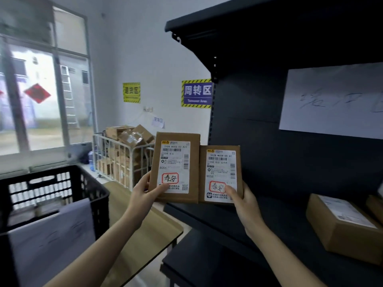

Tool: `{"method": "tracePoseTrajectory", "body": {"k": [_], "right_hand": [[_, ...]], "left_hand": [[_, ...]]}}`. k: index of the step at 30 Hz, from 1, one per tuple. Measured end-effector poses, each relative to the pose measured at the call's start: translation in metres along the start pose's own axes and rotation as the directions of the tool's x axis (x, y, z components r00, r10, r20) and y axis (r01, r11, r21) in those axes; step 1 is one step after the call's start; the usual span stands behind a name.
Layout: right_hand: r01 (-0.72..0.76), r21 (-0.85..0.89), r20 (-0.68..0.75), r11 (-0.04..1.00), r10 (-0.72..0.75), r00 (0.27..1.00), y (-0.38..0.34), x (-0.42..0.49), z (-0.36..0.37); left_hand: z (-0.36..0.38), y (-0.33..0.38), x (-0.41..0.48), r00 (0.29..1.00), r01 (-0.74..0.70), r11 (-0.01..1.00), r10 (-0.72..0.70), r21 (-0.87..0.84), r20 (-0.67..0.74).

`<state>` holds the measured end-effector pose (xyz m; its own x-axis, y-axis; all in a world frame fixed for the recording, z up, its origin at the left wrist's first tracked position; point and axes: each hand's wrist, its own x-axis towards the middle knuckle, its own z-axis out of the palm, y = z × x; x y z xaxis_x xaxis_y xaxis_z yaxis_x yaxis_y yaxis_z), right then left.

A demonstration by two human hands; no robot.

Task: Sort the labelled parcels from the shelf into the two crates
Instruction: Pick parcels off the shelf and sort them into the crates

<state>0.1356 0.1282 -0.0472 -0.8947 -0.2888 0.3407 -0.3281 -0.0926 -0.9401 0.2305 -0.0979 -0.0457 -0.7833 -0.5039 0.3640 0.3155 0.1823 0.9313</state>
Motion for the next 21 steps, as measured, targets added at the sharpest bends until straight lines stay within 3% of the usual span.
{"method": "tracePoseTrajectory", "body": {"k": [21], "right_hand": [[-0.046,0.089,0.375,0.995,0.009,0.927,-0.012,-0.052,0.344]], "left_hand": [[-0.341,0.022,-0.07,0.93,0.062,0.994,-0.026,0.089,-0.366]]}}
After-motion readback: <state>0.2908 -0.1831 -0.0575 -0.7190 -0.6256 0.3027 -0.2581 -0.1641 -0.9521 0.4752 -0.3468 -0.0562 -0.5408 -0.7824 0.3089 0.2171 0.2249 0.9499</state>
